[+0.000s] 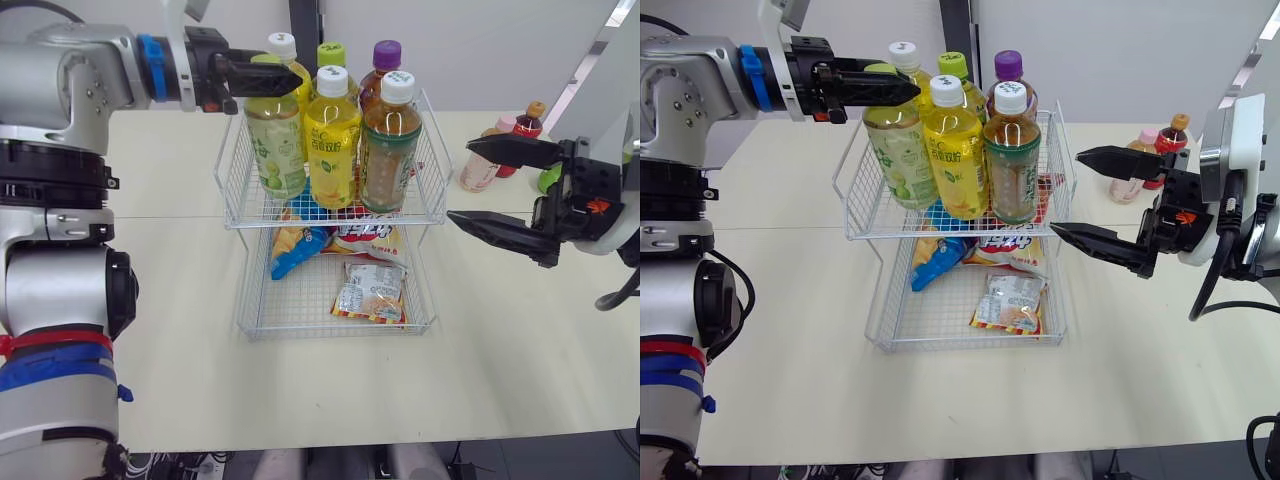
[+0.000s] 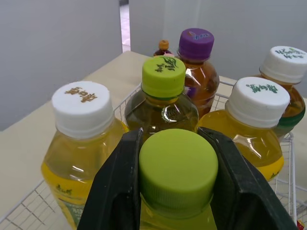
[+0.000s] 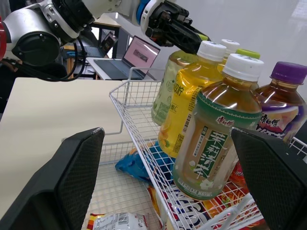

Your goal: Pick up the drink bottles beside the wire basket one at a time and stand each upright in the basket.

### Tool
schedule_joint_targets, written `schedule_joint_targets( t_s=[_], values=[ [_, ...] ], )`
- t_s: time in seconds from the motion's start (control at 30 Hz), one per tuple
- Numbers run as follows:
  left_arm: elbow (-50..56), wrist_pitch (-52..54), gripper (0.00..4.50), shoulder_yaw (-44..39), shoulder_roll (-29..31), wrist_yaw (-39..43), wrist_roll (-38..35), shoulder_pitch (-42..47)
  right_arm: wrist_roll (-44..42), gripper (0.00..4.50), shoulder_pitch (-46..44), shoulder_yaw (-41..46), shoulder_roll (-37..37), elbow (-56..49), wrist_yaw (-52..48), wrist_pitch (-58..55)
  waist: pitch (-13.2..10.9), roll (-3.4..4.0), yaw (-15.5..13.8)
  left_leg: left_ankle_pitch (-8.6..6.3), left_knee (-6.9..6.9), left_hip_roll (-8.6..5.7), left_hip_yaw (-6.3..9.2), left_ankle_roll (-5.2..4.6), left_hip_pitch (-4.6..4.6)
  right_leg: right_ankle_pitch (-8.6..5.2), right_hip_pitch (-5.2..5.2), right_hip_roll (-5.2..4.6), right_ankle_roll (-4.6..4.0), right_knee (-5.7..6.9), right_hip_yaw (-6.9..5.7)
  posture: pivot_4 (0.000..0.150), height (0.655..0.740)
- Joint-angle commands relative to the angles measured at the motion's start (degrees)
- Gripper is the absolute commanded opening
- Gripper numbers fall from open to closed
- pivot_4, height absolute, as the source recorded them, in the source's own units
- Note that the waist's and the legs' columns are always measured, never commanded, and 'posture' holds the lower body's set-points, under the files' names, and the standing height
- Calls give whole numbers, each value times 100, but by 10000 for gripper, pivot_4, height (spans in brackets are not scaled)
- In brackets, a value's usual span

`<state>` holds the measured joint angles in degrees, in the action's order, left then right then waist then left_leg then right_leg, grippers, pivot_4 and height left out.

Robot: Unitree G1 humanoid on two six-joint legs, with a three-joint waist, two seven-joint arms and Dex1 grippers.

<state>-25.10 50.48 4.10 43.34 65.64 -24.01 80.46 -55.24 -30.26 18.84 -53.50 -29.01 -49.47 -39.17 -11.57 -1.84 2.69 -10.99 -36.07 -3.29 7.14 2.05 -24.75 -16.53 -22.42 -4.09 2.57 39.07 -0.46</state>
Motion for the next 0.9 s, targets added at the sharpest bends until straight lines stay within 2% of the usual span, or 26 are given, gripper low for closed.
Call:
schedule_joint_targets(
  t_s=[0.03,0.47,0.53,0.8,0.9],
  values=[
    [436,-56,13791,-267,-10,-93,-81,24,15,45000,-23,120,2,-100,48,142,0,0,-2,0,0,0,0,0,0,0,0,0,0,0,0,1500,7400],
    [615,52,13791,-236,164,293,-184,-272,70,45000,85,140,-63,-141,-7,212,1,0,-2,0,-2,0,-1,0,2,0,3,0,0,2,-1,1500,7400],
    [556,-68,21080,-228,227,403,-135,-274,78,45000,65,120,-62,-142,1,210,1,0,-2,0,-2,0,-1,0,2,0,3,0,0,2,-1,1500,7400],
    [208,-258,44753,-354,477,636,-78,-83,120,45000,-1,82,-74,-139,46,178,1,0,-1,0,-3,0,-1,0,2,0,4,0,0,2,0,1500,7400],
    [167,-228,44753,-402,629,734,-120,-39,130,45000,-5,99,-100,-130,39,167,1,1,5,0,-2,1,-1,0,2,0,3,1,0,2,-1,1500,7400]
  ],
)
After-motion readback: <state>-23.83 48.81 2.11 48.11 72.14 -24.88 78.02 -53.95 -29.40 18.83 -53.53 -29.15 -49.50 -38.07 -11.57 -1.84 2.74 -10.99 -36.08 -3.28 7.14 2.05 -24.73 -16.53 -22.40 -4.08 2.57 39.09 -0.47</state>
